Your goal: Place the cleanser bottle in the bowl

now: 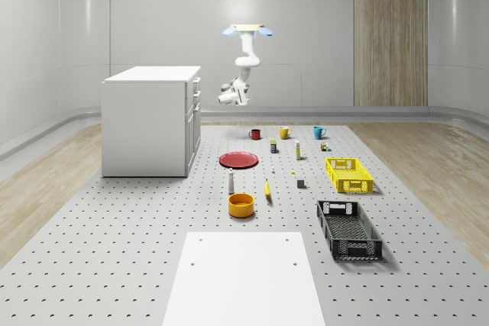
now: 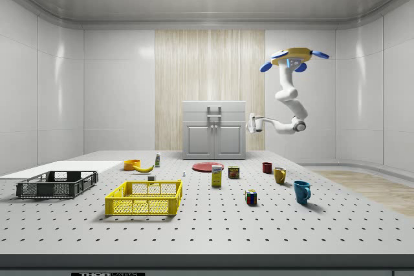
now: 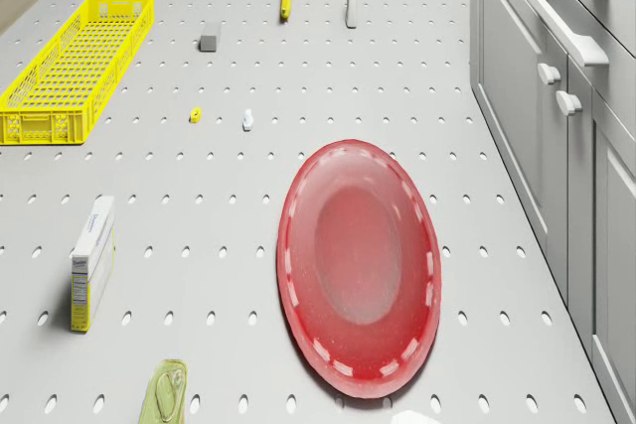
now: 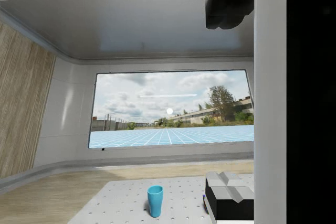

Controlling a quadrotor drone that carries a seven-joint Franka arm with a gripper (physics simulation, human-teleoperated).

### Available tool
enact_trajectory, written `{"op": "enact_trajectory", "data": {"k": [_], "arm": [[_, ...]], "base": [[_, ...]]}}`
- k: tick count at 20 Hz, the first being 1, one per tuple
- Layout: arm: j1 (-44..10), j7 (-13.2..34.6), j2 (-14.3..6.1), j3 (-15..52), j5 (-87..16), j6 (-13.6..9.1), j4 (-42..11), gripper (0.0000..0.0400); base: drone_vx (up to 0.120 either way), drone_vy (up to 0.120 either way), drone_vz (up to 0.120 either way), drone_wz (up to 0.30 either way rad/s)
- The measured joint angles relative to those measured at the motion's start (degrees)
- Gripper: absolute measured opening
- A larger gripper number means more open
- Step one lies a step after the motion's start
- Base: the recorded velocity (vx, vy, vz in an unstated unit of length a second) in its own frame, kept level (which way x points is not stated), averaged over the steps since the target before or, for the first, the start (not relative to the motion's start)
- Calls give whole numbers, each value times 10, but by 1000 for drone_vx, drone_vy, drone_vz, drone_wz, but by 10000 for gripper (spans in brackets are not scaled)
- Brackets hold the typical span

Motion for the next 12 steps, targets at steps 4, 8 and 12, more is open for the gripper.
{"op": "enact_trajectory", "data": {"k": [4,8,12], "arm": [[-104,97,-33,128,-249,-23,-142,400],[-227,192,-63,214,-414,-76,-222,400],[-322,256,-90,265,-493,-120,-253,400]], "base": [[120,-30,0,0],[120,0,-60,0],[120,0,-120,0]]}}
